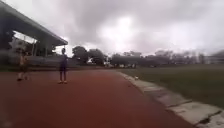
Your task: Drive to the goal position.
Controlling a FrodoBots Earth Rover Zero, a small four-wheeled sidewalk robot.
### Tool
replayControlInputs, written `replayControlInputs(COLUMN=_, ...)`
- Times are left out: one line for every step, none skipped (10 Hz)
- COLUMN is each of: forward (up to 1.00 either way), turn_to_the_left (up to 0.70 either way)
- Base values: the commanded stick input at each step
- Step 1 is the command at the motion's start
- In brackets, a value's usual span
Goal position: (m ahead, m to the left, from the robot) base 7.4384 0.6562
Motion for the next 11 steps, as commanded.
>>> replayControlInputs(forward=0.5, turn_to_the_left=0.02)
replayControlInputs(forward=0.5, turn_to_the_left=0.02)
replayControlInputs(forward=0.5, turn_to_the_left=0.02)
replayControlInputs(forward=0.5, turn_to_the_left=0.02)
replayControlInputs(forward=0.5, turn_to_the_left=0.02)
replayControlInputs(forward=0.5, turn_to_the_left=0.02)
replayControlInputs(forward=0.5, turn_to_the_left=0.02)
replayControlInputs(forward=0.5, turn_to_the_left=0.02)
replayControlInputs(forward=0.5, turn_to_the_left=0.02)
replayControlInputs(forward=0.5, turn_to_the_left=0.02)
replayControlInputs(forward=0.5, turn_to_the_left=0.02)
